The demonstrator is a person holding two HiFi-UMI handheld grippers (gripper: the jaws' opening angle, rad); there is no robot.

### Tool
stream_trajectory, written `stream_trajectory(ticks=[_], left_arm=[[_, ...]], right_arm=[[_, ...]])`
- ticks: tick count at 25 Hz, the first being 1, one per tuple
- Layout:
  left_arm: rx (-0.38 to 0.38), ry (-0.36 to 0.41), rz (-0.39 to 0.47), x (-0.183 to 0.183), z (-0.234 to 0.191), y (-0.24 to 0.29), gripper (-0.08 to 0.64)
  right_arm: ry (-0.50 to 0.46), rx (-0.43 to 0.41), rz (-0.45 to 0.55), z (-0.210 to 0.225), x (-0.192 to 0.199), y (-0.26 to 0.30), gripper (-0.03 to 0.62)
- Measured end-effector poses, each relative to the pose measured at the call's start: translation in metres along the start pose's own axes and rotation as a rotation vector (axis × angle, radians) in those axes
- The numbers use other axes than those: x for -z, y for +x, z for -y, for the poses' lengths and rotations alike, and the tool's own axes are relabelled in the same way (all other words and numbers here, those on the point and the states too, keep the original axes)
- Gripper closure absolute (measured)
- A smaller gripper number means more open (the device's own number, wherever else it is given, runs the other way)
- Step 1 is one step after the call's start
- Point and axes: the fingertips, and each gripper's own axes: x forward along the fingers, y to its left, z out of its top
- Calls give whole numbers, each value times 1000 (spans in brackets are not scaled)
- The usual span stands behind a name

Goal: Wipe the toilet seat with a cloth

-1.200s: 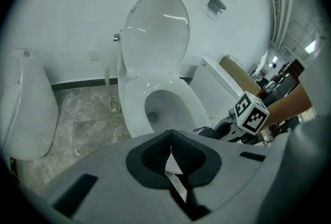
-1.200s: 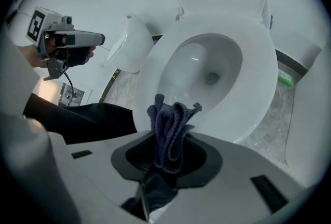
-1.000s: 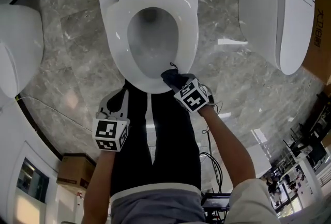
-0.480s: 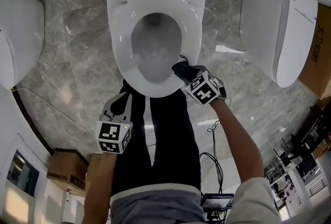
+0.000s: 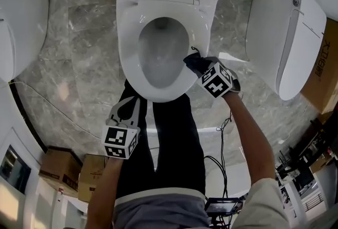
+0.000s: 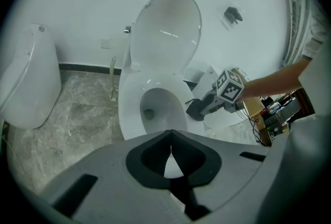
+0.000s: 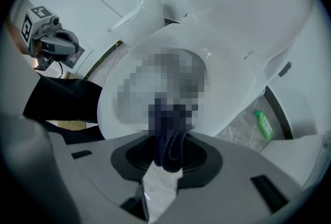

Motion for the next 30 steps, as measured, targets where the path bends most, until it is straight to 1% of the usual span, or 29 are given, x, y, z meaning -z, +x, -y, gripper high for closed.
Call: stream_trajectory(ticks=[4,7,13,15,20,25,30], left_arm=[[-24,-31,17,-5,-6,-3,551],[-37,-53,26,-7,-9,-3,551],[-47,-84,38,-6,-5,0,551],[-48,-91,40,-7,-3,1,551],[-51,-103,46,-11,1,3,551],[-68,-113,66,-21,-1,-1,551],[-80,-112,117,-53,-8,-24,551]], right_arm=[[-70,-25,-28,12,-9,0,489],[-116,-18,-41,25,-20,0,489],[-191,82,-25,70,-53,-11,489],[-207,102,-23,82,-64,-13,489],[-283,140,-23,100,-91,-15,489],[-274,173,21,111,-121,-14,488],[-261,240,126,112,-153,-23,489]])
